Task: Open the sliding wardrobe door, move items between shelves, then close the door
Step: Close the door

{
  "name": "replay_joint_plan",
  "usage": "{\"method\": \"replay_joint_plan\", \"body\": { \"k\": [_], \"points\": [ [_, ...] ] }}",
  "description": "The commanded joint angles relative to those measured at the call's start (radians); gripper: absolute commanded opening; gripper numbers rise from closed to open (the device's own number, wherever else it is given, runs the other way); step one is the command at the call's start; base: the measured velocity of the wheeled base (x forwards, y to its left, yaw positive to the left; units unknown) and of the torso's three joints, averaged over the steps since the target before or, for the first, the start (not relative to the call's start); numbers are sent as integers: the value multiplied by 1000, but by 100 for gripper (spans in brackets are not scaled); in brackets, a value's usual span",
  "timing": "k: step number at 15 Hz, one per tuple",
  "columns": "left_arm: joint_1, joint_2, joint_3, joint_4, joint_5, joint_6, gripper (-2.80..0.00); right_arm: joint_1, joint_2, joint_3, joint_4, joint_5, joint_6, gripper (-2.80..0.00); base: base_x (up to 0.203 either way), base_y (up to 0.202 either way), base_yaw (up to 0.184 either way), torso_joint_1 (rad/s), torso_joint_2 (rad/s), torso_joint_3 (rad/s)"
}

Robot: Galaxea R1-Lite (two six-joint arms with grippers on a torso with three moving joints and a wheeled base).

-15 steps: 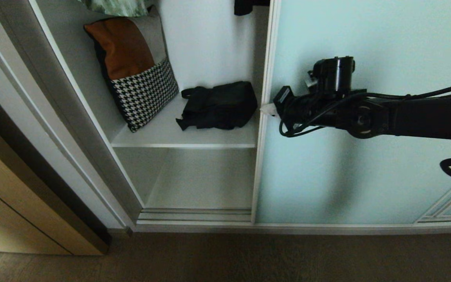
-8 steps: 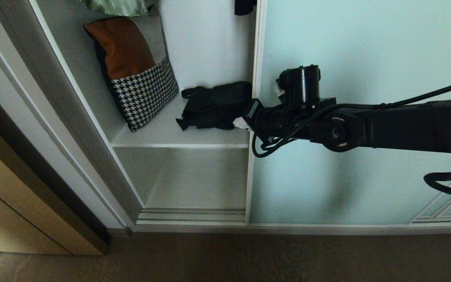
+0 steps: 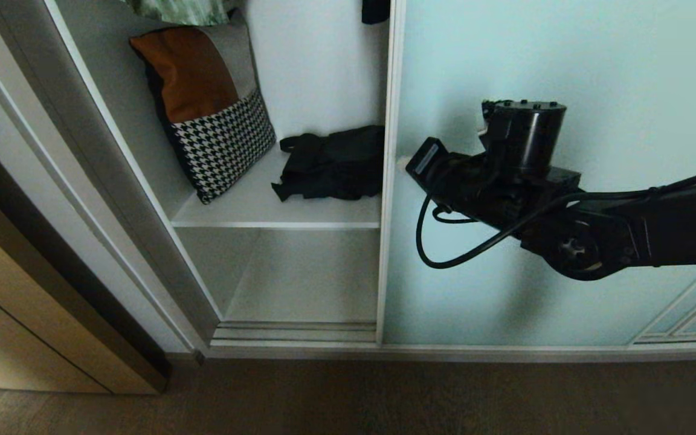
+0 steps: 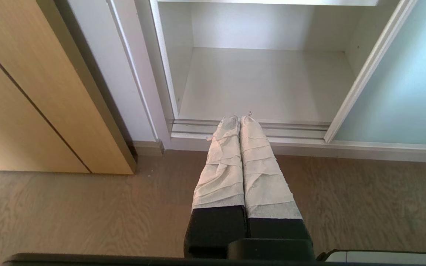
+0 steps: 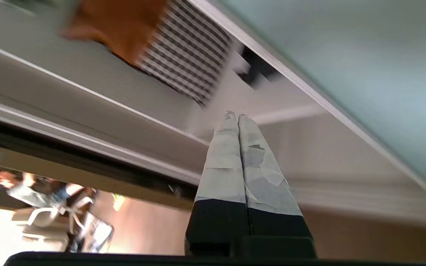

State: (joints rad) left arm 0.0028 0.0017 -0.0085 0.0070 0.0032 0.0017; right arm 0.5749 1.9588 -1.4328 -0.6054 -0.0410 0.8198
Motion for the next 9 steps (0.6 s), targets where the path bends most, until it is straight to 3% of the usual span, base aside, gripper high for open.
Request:
{"method": "replay_joint_plan", "body": {
  "k": [1,9],
  "points": [
    [0,1,1,1,1,0,-280,-3,1,-7,-23,-8,3,-280,0,0,0,0,0,0],
    [0,0,1,1,1,0,-280,-10,117,-173,50,-12,5,-280,0,0,0,0,0,0]
  ]
}}
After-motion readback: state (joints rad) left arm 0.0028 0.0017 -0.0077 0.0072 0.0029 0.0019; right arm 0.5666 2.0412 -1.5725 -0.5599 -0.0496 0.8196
